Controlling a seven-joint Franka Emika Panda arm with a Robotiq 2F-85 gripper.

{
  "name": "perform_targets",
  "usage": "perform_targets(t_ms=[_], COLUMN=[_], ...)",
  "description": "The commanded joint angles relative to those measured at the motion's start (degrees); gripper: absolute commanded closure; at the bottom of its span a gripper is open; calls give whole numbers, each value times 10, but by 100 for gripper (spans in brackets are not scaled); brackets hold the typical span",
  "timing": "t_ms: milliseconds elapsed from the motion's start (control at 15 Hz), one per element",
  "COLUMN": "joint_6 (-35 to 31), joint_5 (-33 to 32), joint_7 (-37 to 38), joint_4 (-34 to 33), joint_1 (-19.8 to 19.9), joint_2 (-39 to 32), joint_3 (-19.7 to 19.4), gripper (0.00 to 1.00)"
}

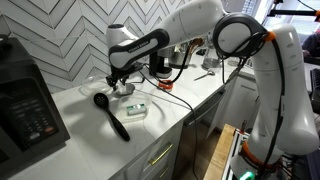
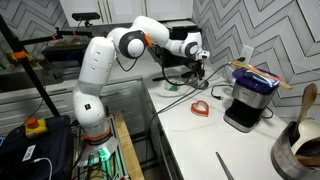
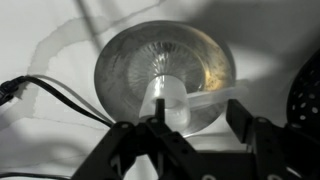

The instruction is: Move the transparent measuring cup from the left to the right

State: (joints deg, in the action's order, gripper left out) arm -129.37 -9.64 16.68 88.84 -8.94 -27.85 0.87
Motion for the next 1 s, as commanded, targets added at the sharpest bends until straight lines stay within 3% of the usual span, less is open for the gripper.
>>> perform_targets(t_ms=[0, 200, 333, 733, 933], joint_6=[-5, -8, -10, 24, 78], joint_5=[-6, -5, -10, -15, -43], joint_7=[-8, -7, 1, 49, 74], joint_4=[-6, -1, 4, 67, 123], joint_1=[-4, -4, -7, -18, -15], joint_2=[-13, -9, -1, 114, 199], joint_3=[-9, -10, -14, -20, -26], gripper=[61, 88, 100, 99, 99])
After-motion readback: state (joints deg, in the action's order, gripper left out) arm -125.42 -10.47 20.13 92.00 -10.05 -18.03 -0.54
